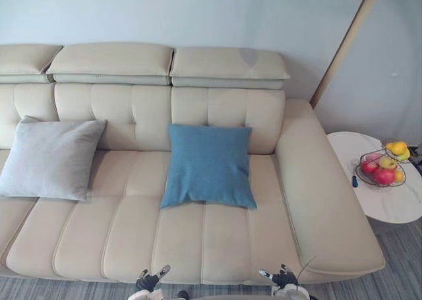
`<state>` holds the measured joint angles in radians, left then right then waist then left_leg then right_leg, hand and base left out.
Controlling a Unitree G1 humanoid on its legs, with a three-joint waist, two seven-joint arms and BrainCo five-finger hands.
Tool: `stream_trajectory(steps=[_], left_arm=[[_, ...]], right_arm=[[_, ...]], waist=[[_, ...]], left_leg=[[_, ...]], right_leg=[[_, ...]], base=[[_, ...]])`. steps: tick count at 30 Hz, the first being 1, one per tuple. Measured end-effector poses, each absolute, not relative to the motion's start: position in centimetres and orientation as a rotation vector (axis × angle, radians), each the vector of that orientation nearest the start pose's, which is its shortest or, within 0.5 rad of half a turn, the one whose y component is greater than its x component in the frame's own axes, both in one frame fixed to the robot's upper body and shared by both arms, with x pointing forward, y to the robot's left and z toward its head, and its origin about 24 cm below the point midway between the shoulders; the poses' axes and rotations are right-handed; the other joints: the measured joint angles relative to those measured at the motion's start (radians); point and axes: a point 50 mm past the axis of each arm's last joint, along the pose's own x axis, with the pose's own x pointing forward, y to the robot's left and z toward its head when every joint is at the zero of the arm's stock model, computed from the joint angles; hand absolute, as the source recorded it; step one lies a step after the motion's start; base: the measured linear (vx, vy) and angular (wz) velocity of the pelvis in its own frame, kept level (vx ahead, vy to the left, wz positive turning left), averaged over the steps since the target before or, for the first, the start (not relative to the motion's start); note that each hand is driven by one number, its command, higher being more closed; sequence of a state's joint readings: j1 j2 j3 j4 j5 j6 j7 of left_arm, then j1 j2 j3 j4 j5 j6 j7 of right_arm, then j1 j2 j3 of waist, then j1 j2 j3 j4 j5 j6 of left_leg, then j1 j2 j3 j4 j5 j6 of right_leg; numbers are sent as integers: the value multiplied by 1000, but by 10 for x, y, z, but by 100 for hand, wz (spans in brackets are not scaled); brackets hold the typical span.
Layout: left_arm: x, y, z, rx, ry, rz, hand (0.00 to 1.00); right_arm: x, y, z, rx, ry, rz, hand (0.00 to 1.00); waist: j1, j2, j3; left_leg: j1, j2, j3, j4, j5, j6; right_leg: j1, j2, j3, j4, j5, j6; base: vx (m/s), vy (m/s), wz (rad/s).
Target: Pick up cushions and gather them together orderly.
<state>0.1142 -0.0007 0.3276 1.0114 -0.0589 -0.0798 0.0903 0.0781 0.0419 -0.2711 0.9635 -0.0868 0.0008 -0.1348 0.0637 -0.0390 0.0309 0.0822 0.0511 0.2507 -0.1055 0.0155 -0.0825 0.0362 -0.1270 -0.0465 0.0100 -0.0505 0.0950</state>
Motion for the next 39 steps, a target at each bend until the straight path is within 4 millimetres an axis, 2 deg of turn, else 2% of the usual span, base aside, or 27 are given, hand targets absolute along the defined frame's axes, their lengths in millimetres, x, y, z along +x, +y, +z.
stream_trajectory(steps=[9,12,15,16,17,18,19,20,21,23,24,27,28,30,33,35,36,37,39], left_arm=[[86,199,-160,-142,1044,449,0],[91,198,-160,-131,1046,435,0],[100,201,-158,-116,1032,427,0],[105,203,-157,-105,1026,424,0],[116,204,-154,-102,1000,421,0],[116,202,-154,-109,999,421,0],[118,199,-153,-126,994,428,0],[120,198,-153,-133,991,431,0],[118,198,-154,-127,998,427,0],[117,205,-152,-107,990,435,0],[116,210,-152,-100,989,444,0],[105,196,-157,-136,1027,438,0],[106,191,-157,-137,1030,424,0],[107,183,-158,-132,1038,386,0],[105,186,-159,-118,1043,394,0],[107,191,-157,-90,1027,385,0],[110,199,-155,-84,1010,404,0],[109,199,-155,-98,1008,419,0],[101,195,-159,-131,1036,439,0]], right_arm=[[103,-181,-159,36,1088,-348,0],[114,-179,-156,29,1064,-330,0],[136,-175,-149,16,1008,-298,0],[134,-176,-150,15,1011,-303,0],[130,-176,-151,13,1019,-308,0],[129,-176,-151,9,1021,-308,0],[132,-179,-150,1,1015,-312,0],[136,-179,-148,-1,1000,-313,0],[131,-179,-150,-1,1014,-314,0],[124,-174,-153,2,1035,-304,0],[126,-174,-153,3,1032,-301,0],[137,-190,-147,-42,998,-322,0],[143,-197,-144,-63,983,-331,0],[143,-210,-144,-97,996,-351,0],[133,-211,-149,-104,1041,-357,0],[133,-209,-149,-97,1043,-355,0],[131,-206,-150,-70,1047,-369,0],[134,-208,-149,-69,1038,-382,0],[132,-211,-149,-85,1039,-384,0]], waist=[[0,7,6],[3,11,18],[-1,8,73],[-9,1,73],[-8,-4,74],[-1,4,72],[10,20,76],[-1,22,80],[-5,19,78],[-4,-22,57],[-4,-41,57],[25,29,26],[25,53,30],[23,96,56],[10,88,67],[0,60,72],[3,34,78],[5,40,85],[-2,77,77]], left_leg=[[31,11,45,3,-3,-4],[26,29,128,3,-10,-9],[9,53,213,61,-38,-11],[-31,66,238,116,-52,-7],[-67,79,263,166,-62,7],[-83,101,270,172,-61,20],[-97,125,280,180,-65,20],[-88,136,277,188,-59,11],[-79,135,269,201,-57,9],[-84,130,259,252,-56,8],[-82,122,258,267,-54,5],[-128,169,258,260,-39,0],[-160,173,251,259,-24,-4],[-170,174,193,239,-5,-28],[-148,157,150,194,13,-37],[-162,138,101,187,-37,-87],[-197,108,43,300,-59,-33],[-203,95,-19,427,-108,6],[-172,95,-56,430,-237,-37]], right_leg=[[9,8,6,1,12,-5],[-50,29,23,6,53,-16],[-107,38,35,44,74,-27],[-145,34,24,67,77,-27],[-166,39,29,59,111,-9],[-169,47,28,46,126,2],[-190,55,10,86,113,6],[-241,20,-78,353,-20,-67],[-226,-32,-117,493,-86,-35],[-190,-126,-135,631,-155,13],[-189,-119,-141,619,-162,19],[-127,-21,-107,378,-165,13],[-120,-3,-107,296,-151,-11],[-98,22,-116,225,-98,-28],[-81,17,-142,214,-86,-33],[-90,0,-153,199,-80,-51],[-108,-27,-136,201,-77,-54],[-119,-27,-121,218,-80,-45],[-143,3,-71,253,-84,-33]], base=[[-16,-7,-12],[-91,-21,-83],[-141,-51,-96],[-138,-74,-56],[-88,-51,-38],[-57,-51,-34],[-62,-52,-24],[-15,-110,-2],[-16,-127,27],[-4,-211,38],[-54,-249,5],[-135,-170,-42],[-159,-119,-31],[-210,-40,1],[-196,12,24],[-178,67,8],[-103,114,-37],[-117,149,-55],[-102,158,-62]])
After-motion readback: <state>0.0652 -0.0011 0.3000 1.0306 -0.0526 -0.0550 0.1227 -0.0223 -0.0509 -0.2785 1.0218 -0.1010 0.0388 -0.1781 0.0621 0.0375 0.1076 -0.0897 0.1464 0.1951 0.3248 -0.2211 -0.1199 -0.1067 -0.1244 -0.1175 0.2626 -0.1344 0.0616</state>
